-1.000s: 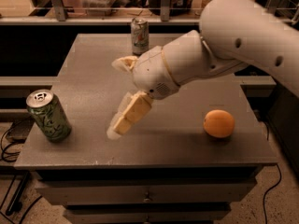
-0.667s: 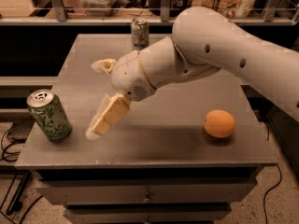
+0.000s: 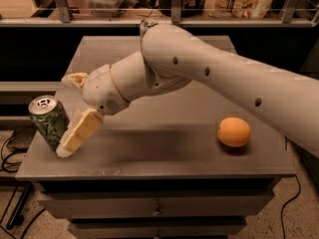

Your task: Knock green can over

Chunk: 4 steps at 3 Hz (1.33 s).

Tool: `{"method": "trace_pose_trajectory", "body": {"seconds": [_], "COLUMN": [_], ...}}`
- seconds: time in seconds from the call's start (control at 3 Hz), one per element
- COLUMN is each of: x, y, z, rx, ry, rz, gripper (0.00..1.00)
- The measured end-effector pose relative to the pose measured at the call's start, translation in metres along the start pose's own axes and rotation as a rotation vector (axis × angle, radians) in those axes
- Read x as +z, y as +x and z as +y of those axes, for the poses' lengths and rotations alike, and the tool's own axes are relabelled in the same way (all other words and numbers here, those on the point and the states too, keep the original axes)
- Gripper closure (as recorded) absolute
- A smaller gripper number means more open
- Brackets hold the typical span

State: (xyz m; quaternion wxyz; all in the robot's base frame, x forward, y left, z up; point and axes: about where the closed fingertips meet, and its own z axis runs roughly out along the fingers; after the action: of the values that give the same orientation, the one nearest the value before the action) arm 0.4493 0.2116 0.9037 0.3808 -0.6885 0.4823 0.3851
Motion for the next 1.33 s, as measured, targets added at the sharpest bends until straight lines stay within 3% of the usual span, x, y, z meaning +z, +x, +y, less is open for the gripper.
{"method": "trace_pose_trajectory", "body": {"seconds": [0.33, 0.67, 1.0, 1.33], "x": [0.025, 0.045, 0.046, 0.032], "y": [-0.002, 0.002, 0.006, 0.011], "z": [0.000, 0.000, -0.002, -0.008], "rx": [0.004, 0.035, 0.053, 0.066], "ry": [-0.038, -0.071, -0.067, -0.031], "rz": [-0.033, -0.060, -0.068, -0.055], "gripper": [0.00, 0.25, 0.48, 0.95]}}
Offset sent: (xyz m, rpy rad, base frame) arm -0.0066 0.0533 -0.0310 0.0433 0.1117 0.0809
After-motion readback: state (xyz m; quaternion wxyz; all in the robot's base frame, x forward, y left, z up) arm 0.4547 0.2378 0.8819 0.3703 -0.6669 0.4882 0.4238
